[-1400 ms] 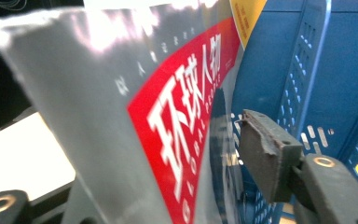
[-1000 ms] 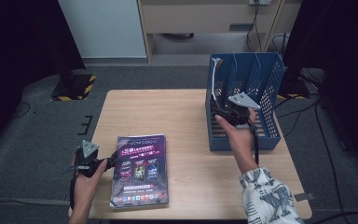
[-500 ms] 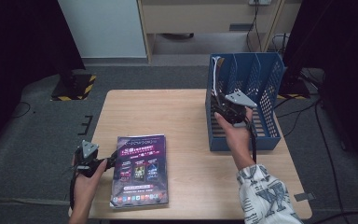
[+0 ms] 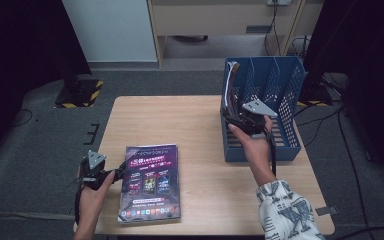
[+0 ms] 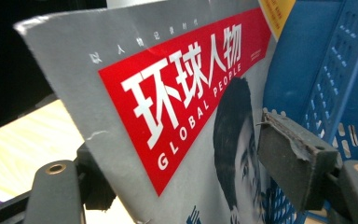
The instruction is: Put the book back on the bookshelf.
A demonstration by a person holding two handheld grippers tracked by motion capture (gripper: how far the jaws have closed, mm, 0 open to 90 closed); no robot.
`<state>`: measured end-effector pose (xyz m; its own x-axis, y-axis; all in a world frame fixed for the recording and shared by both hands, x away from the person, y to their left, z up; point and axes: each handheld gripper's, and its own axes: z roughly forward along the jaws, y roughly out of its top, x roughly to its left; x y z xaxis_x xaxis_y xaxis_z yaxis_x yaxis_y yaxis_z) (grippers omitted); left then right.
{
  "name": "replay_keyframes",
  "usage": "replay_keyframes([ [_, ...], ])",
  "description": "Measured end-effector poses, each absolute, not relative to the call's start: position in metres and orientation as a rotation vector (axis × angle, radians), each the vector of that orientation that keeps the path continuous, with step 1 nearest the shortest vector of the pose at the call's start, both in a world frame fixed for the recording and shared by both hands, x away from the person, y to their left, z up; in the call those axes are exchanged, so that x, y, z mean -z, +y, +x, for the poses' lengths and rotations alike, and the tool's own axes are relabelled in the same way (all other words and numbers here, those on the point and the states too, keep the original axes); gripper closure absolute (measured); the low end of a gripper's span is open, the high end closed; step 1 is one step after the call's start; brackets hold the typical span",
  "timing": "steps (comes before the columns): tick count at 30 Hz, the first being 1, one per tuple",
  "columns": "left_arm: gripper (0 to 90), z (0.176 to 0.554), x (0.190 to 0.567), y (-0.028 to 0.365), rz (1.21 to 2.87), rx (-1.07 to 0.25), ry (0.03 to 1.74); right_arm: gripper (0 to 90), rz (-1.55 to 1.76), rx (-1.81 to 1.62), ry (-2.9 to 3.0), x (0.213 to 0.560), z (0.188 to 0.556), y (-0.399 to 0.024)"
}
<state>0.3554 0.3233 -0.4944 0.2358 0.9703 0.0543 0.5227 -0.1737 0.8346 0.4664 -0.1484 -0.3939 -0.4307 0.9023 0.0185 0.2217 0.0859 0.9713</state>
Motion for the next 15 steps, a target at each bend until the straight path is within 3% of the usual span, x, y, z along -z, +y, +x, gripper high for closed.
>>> replay_keyframes([
  [15, 6.7, 0.355, 0.495, 0.323, 1.809, -0.806, 1.376, 20.0, 1.085, -1.417, 1.776, 0.401, 0.454, -0.152],
])
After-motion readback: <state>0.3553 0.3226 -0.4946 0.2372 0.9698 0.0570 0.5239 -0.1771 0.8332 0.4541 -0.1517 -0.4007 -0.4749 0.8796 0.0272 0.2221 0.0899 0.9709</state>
